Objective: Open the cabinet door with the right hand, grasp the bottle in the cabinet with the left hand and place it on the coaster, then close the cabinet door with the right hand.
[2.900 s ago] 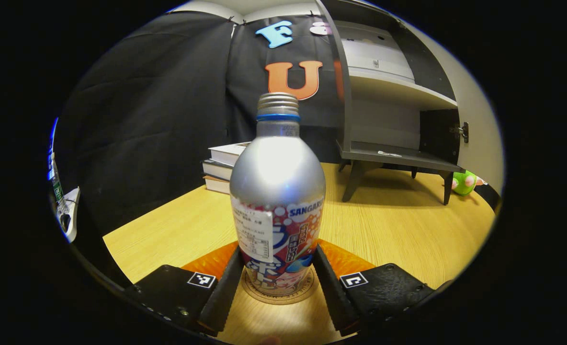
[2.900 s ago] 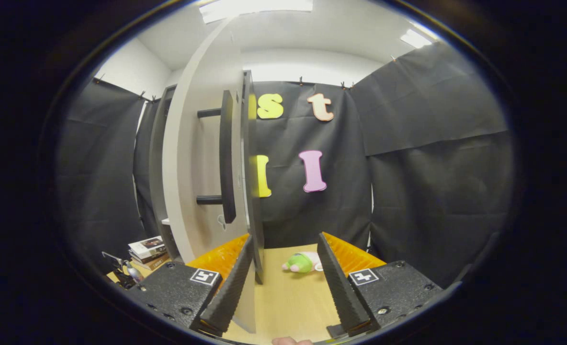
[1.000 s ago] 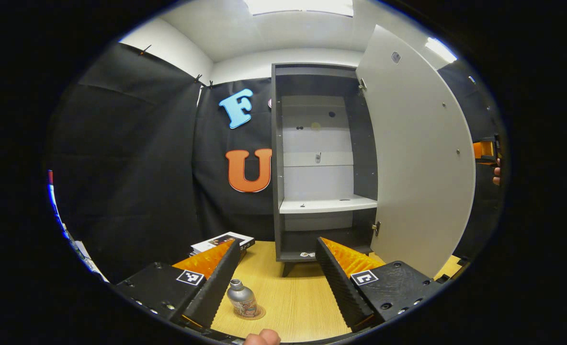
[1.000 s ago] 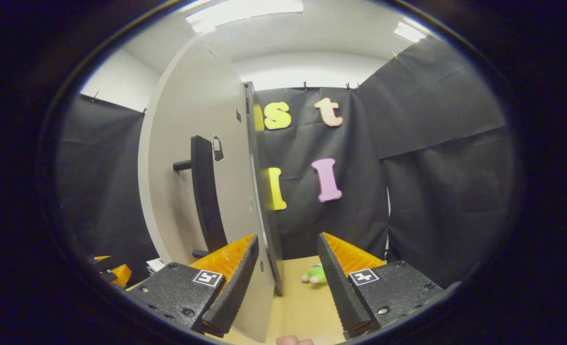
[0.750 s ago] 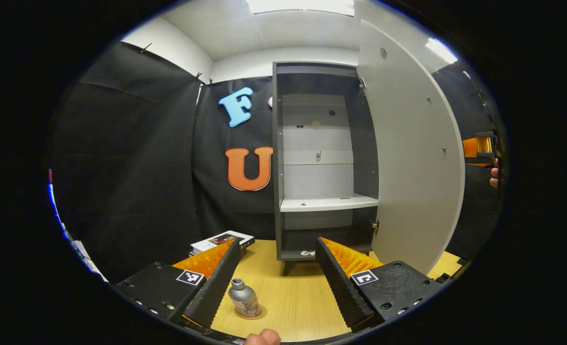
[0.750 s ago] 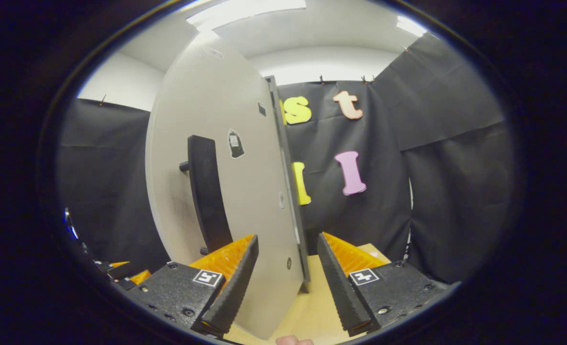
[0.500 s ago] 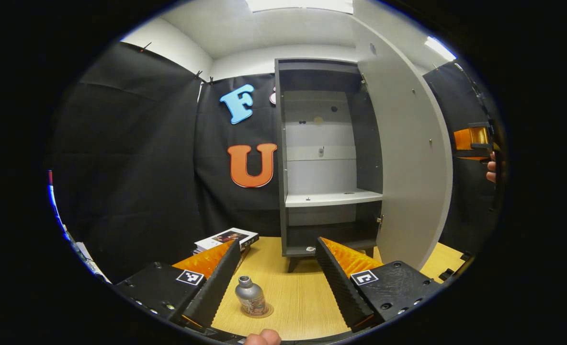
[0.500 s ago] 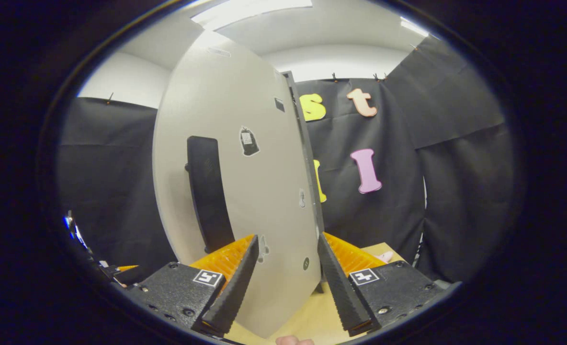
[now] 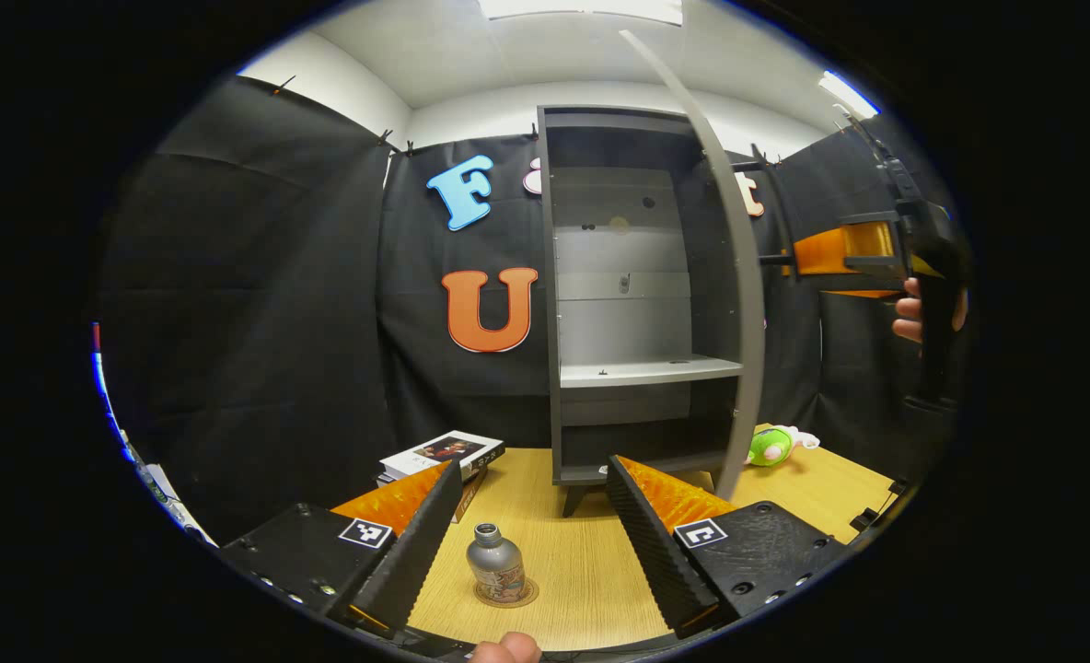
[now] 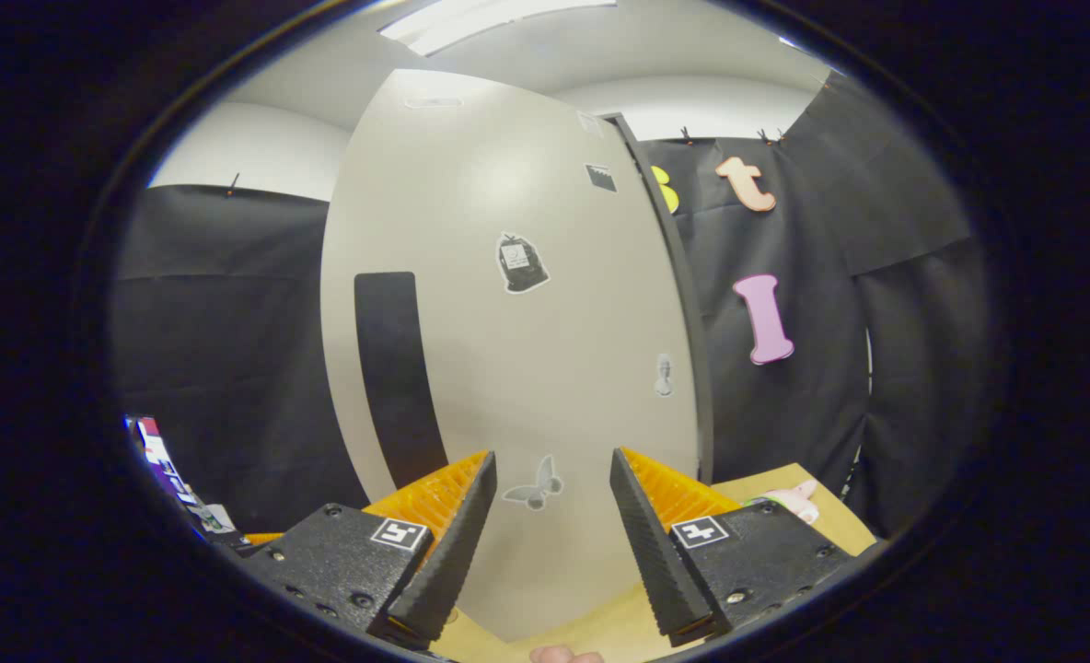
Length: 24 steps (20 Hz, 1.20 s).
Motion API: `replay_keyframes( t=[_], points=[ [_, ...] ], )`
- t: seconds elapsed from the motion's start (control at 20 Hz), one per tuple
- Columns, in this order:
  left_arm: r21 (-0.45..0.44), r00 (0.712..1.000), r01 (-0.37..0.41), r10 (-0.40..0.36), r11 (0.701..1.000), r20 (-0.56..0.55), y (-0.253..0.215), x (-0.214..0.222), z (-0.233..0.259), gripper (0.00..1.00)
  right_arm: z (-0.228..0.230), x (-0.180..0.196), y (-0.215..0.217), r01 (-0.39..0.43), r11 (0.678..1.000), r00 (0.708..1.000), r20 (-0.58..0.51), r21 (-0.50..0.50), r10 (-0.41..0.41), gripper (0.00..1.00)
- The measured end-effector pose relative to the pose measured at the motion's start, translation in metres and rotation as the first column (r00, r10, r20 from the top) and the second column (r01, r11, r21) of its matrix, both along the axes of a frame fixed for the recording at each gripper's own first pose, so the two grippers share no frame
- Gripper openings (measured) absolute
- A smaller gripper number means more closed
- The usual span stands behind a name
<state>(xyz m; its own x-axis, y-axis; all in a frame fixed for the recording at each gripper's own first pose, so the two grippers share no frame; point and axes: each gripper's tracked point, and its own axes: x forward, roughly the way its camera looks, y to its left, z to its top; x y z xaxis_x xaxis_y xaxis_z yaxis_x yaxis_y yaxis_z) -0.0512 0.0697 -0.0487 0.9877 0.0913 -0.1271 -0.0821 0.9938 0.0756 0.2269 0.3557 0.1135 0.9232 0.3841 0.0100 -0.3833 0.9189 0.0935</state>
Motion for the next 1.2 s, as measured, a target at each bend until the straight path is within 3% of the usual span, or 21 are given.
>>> replay_keyframes(
  t=[0.35,0.55,0.9,1.2],
  points=[
    [-0.001,0.999,-0.026,0.026,1.0,0.019,0.014,-0.006,0.001,0.95,0.011,0.052,0.057,-0.032,0.999,0.999,0.035,-0.002,0.032,0.82],
    [0.003,0.999,-0.044,0.044,0.999,0.032,0.02,-0.012,0.003,0.95,0.011,0.048,0.058,-0.032,0.999,0.998,0.045,-0.025,0.033,0.83],
    [0.006,0.998,-0.026,0.025,1.0,0.059,0.004,-0.006,0.014,0.95,-0.01,-0.017,-0.017,0.075,0.993,0.994,0.083,-0.087,-0.068,0.82],
    [-0.017,0.995,0.053,-0.052,0.998,0.081,-0.042,0.004,0.021,0.95,-0.021,-0.081,-0.109,0.264,0.957,0.958,0.151,-0.118,-0.245,0.84]
  ],
)
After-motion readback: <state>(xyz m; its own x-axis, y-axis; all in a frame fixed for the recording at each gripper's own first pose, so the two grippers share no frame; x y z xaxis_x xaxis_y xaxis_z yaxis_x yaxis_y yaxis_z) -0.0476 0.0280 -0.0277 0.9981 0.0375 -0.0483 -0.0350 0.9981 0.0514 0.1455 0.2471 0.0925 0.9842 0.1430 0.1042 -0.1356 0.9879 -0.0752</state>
